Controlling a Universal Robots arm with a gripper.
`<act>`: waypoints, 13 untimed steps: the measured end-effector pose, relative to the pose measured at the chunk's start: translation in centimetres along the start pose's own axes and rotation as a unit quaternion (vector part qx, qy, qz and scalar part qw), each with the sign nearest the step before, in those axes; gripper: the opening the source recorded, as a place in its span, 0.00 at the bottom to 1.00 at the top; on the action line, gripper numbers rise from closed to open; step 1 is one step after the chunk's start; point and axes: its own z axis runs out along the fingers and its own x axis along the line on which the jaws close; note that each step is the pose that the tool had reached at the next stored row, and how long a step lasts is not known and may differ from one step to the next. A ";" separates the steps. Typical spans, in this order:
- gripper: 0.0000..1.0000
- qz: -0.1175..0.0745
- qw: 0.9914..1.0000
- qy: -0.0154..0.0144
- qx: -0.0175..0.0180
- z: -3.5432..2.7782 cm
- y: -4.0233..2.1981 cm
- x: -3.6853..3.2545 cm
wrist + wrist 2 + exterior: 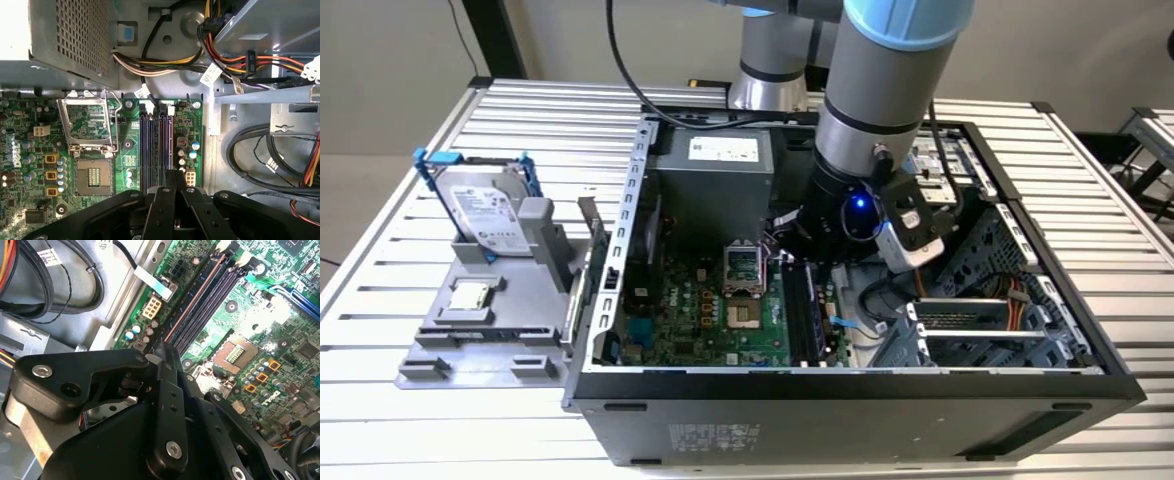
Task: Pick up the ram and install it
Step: 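Insert the ram into the slot, then press down the ram until it locks into place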
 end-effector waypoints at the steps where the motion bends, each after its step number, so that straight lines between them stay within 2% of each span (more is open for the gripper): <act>1: 0.00 0.000 1.000 0.000 0.000 0.00 -0.01 0.00; 4: 0.00 -0.005 1.000 0.000 -0.002 -0.01 -0.03 0.01; 7: 0.00 -0.009 1.000 0.000 -0.007 -0.06 -0.03 0.00; 8: 0.00 -0.010 1.000 0.000 -0.007 -0.09 -0.03 0.00; 9: 0.00 -0.018 1.000 0.001 -0.008 -0.19 -0.03 -0.01; 10: 0.00 -0.033 0.999 0.001 -0.008 -0.28 -0.03 -0.01; 13: 0.00 -0.057 0.998 0.001 -0.009 -0.29 -0.03 -0.01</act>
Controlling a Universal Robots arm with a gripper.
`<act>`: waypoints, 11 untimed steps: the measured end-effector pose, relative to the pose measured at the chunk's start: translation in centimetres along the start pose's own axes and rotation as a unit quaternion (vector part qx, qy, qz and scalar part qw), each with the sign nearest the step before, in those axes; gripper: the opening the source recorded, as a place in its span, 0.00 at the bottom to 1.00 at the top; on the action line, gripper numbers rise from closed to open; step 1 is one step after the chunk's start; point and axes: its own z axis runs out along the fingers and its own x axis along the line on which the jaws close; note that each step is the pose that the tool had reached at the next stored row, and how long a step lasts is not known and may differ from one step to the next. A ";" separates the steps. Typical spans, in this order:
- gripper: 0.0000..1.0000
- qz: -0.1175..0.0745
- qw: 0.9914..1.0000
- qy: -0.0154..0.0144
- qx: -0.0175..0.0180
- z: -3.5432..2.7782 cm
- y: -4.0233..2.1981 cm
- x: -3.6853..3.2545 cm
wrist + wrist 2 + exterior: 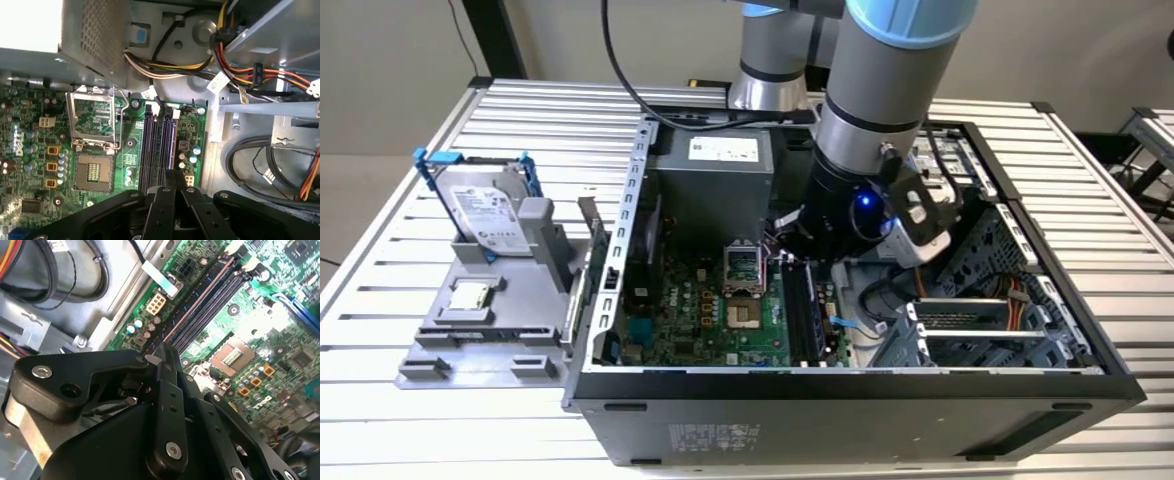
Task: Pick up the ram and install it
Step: 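Press down the ram until it locks into place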
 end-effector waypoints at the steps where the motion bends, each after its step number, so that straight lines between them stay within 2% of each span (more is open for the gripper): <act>1: 0.00 -0.008 1.000 0.000 0.000 -0.01 0.00 0.00; 4: 0.00 -0.036 0.999 0.001 -0.001 -0.01 0.00 0.00; 6: 0.00 -0.054 0.999 0.001 -0.001 -0.01 0.00 0.00; 11: 0.00 -0.096 0.995 0.002 -0.002 -0.01 0.00 0.00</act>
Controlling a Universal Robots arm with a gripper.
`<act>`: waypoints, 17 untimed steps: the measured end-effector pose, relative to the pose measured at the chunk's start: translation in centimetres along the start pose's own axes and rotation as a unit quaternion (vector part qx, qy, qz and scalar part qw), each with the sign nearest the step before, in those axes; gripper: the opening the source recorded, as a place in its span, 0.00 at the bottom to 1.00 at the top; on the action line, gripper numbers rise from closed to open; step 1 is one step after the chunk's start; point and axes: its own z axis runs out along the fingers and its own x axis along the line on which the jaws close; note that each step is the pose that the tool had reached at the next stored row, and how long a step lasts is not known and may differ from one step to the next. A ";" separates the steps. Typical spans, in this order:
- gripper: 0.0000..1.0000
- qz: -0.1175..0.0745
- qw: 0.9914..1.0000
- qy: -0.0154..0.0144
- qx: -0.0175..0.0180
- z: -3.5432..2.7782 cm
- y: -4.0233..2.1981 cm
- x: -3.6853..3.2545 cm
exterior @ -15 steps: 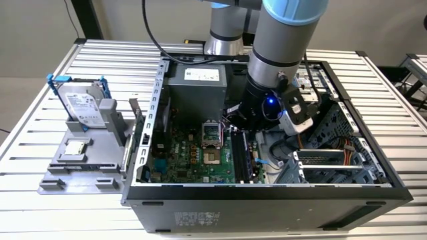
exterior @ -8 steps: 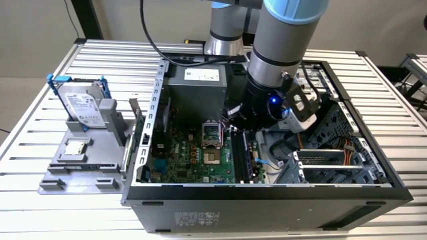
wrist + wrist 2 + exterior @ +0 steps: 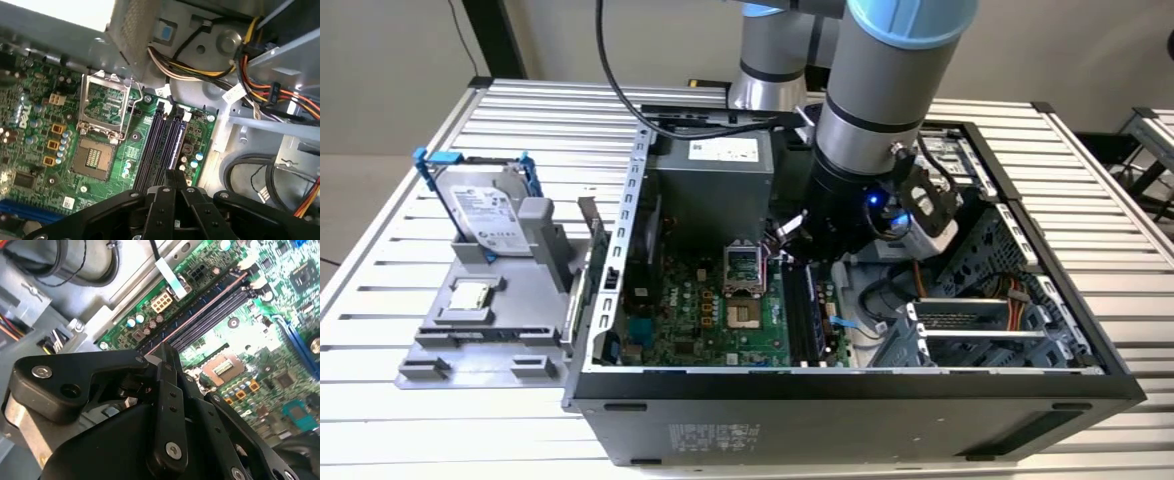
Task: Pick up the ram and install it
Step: 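Press down the ram until it locks into place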
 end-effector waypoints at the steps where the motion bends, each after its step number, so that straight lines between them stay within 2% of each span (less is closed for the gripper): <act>1: 0.00 -0.009 1.000 0.000 0.000 0.00 0.00 0.00; 5: 0.00 -0.044 0.999 0.001 -0.001 0.00 0.00 0.00; 8: 0.00 -0.061 0.998 0.001 -0.001 0.00 0.00 0.00; 14: 0.00 -0.095 0.995 0.002 -0.002 0.00 0.00 0.00; 17: 0.00 -0.104 0.995 0.002 -0.002 -0.01 0.00 0.00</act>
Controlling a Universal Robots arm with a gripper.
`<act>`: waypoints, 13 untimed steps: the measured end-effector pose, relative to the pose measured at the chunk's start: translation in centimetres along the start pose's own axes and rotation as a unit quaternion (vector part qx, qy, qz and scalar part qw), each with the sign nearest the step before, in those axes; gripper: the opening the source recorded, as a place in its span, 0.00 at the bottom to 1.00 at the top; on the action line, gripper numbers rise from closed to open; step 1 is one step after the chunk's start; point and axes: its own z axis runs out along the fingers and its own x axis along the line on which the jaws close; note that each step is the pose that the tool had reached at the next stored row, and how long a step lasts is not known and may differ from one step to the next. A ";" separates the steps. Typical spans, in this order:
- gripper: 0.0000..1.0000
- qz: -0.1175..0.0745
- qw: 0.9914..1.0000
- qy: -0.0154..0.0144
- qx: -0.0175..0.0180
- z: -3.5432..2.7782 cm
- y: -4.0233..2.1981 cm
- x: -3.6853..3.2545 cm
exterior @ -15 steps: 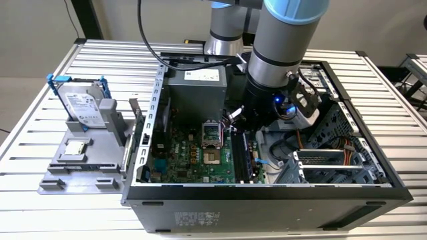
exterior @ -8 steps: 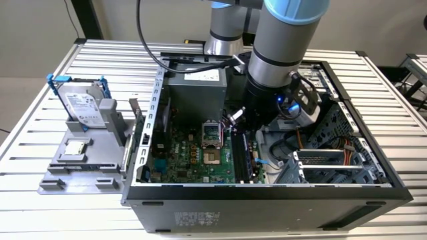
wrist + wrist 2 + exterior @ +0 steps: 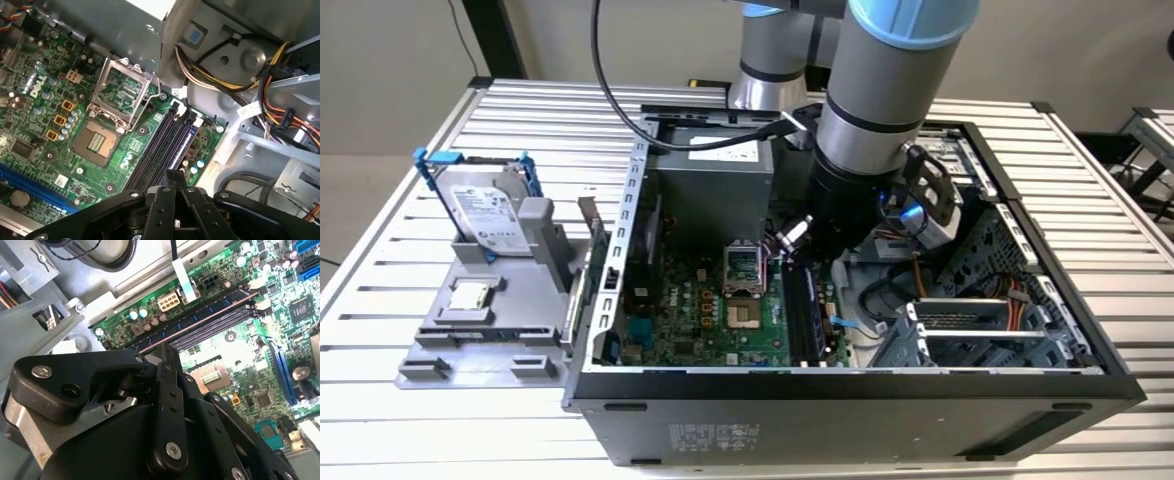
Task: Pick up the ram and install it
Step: 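Press down the ram until it locks into place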
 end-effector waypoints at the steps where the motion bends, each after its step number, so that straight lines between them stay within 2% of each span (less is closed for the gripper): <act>1: 0.00 -0.003 1.000 0.000 0.000 0.00 0.00 0.00; 13: 0.00 -0.031 1.000 0.001 -0.001 0.00 0.00 0.00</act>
